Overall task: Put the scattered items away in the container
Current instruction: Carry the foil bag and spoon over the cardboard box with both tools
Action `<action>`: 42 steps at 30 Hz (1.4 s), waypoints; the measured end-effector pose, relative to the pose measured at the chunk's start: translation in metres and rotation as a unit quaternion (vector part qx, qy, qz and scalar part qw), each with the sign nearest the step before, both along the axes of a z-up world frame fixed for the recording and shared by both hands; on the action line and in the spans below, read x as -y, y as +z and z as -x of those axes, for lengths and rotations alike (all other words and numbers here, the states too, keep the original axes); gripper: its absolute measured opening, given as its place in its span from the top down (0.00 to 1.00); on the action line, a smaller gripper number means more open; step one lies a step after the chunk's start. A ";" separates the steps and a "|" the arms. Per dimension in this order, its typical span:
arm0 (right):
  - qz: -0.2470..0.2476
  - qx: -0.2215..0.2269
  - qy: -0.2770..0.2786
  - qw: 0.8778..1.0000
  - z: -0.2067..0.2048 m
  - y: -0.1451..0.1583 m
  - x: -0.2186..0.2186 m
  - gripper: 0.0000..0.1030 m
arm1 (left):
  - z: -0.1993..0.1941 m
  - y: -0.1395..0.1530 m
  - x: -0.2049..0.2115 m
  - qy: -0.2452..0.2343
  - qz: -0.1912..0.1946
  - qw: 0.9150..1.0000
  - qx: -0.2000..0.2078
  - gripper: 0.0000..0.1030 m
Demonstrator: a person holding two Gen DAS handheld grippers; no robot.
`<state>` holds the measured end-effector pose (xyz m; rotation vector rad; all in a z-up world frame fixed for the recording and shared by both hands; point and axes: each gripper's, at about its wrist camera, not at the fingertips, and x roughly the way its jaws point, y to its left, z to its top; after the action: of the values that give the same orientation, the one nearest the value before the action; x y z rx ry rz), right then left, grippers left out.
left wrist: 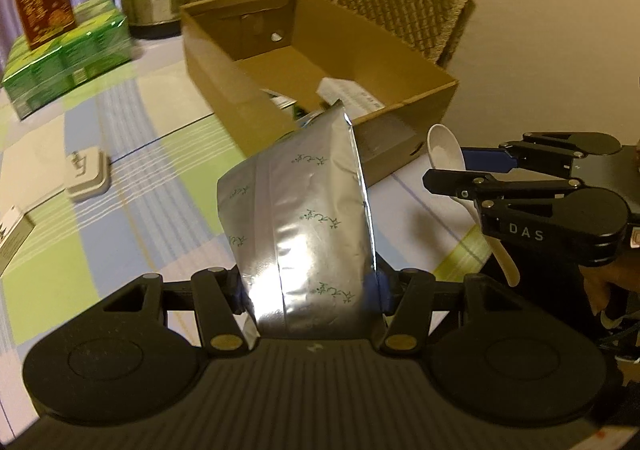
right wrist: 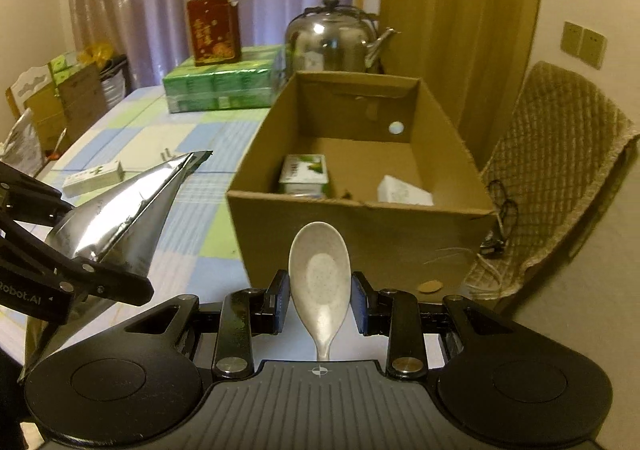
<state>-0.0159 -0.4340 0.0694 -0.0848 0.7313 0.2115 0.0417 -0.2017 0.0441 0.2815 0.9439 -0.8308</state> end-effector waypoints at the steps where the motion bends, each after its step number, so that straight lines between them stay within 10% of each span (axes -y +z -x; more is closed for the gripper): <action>1: -0.001 0.002 -0.002 1.000 0.000 0.003 0.003 0.71 | 0.000 0.002 0.003 -0.003 0.002 1.000 0.000 0.50; 42: -0.030 0.057 -0.017 0.998 -0.115 0.072 0.058 0.71 | -0.077 0.061 0.112 -0.037 0.058 0.997 0.032 0.50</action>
<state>0.0987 -0.4915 0.1416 -0.0276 0.6117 0.1931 0.1183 -0.3135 0.1046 0.2426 0.8255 -0.9350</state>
